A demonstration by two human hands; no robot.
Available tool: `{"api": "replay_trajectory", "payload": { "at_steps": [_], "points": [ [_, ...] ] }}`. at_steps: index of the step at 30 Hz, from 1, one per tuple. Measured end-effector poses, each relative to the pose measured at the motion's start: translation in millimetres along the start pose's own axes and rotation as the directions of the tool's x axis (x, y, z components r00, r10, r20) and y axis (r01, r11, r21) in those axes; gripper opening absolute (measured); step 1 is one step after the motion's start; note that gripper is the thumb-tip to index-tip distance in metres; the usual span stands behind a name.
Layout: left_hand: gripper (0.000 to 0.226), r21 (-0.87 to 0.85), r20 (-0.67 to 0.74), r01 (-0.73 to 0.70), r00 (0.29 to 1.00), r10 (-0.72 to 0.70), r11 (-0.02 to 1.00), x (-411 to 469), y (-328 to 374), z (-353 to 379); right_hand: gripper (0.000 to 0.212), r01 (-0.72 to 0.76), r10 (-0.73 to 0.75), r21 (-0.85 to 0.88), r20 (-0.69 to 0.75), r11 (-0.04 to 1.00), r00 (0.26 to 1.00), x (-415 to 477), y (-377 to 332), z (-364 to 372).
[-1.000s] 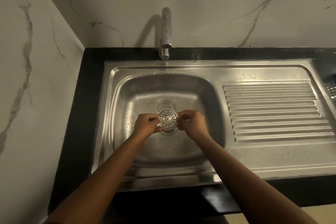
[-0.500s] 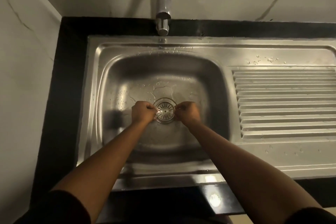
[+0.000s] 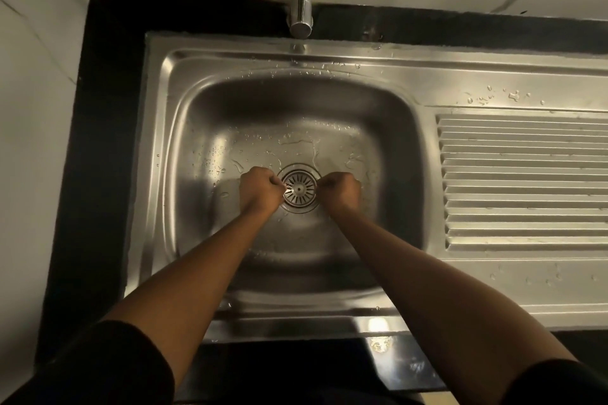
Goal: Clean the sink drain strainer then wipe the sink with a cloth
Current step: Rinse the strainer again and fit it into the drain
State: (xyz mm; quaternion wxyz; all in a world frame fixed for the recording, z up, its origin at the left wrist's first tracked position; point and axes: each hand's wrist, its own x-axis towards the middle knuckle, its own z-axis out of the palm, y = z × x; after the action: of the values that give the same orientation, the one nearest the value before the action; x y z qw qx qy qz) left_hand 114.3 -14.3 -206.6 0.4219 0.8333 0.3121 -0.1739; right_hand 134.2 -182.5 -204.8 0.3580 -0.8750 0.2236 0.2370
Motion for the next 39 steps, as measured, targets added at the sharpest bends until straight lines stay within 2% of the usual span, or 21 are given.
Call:
{"api": "replay_trajectory", "payload": {
  "at_steps": [6, 15, 20, 25, 28, 29, 32, 33, 36, 39],
  "points": [
    [0.016, 0.051, -0.009, -0.016, 1.0, 0.017, 0.999, 1, 3, 6, 0.021, 0.009, -0.01, -0.037, -0.041, 0.999, 0.999, 1, -3, 1],
    [0.018, 0.042, -0.028, 0.004, 1.0, -0.002, 0.999, -6, 9, -4, 0.022, 0.076, -0.073, -0.097, 0.036, 0.992, 0.997, -11, -12, -10],
    [0.009, 0.009, -0.04, -0.155, 0.987, 0.156, 0.988, -30, 24, -30, 0.019, 0.186, -0.183, -0.036, 0.067, 0.982, 0.981, -35, -28, -36],
    [0.008, -0.024, -0.023, -0.329, 0.944, 0.328, 0.944, -63, 35, -56, 0.016, 0.291, -0.296, 0.068, 0.075, 0.954, 0.952, -71, -46, -69],
    [0.009, -0.012, 0.006, -0.424, 0.905, 0.424, 0.905, -78, 35, -64, 0.02, 0.395, -0.389, 0.071, -0.083, 0.916, 0.917, -97, -47, -76],
    [0.008, 0.024, 0.052, -0.415, 0.909, 0.414, 0.909, -80, 32, -65, 0.023, 0.407, -0.404, 0.03, -0.08, 0.913, 0.911, -105, -46, -75],
    [0.008, 0.153, 0.224, -0.337, 0.927, 0.299, 0.929, -85, 18, -61, 0.039, 0.338, -0.312, -0.143, 0.177, 0.93, 0.934, -120, -32, -67],
    [0.008, 0.153, 0.243, -0.344, 0.922, 0.302, 0.926, -87, 17, -59, 0.041, 0.316, -0.289, -0.147, 0.178, 0.937, 0.94, -122, -27, -68],
    [0.011, 0.105, 0.205, -0.418, 0.897, 0.392, 0.902, -91, 27, -56, 0.033, 0.348, -0.344, -0.105, 0.059, 0.931, 0.937, -128, -22, -81],
    [0.012, 0.046, 0.163, -0.441, 0.889, 0.429, 0.896, -101, 47, -54, 0.031, 0.365, -0.366, -0.031, -0.003, 0.93, 0.931, -137, -19, -100]
  ]
}}
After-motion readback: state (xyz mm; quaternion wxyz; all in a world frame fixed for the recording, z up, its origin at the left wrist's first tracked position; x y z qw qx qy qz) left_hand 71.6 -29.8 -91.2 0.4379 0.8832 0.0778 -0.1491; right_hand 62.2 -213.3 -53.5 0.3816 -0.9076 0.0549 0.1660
